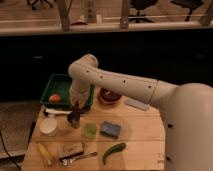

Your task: Place grapes in metal cup

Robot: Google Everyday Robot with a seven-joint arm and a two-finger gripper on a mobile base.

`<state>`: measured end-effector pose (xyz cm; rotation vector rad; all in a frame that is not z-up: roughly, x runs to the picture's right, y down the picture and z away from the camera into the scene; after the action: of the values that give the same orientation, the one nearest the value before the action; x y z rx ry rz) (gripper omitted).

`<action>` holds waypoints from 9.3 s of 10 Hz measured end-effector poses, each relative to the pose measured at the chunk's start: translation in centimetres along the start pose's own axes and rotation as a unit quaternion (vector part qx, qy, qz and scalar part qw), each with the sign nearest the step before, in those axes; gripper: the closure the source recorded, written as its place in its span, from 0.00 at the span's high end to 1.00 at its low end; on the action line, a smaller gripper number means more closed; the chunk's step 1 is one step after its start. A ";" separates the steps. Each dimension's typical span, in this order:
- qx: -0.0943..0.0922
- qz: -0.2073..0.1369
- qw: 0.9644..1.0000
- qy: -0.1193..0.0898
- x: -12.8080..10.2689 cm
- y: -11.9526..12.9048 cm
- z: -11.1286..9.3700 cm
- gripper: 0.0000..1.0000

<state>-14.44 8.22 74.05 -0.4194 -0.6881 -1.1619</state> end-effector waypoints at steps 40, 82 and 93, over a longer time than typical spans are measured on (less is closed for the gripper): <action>-0.002 -0.029 0.999 -0.022 0.4 -1.2 0.4 0.80; -0.001 -0.028 0.999 -0.022 0.4 -1.2 0.4 0.80; -0.001 -0.028 0.999 -0.022 0.4 -1.2 0.4 0.80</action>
<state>-15.57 7.79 74.56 -0.4314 -0.7407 -1.2104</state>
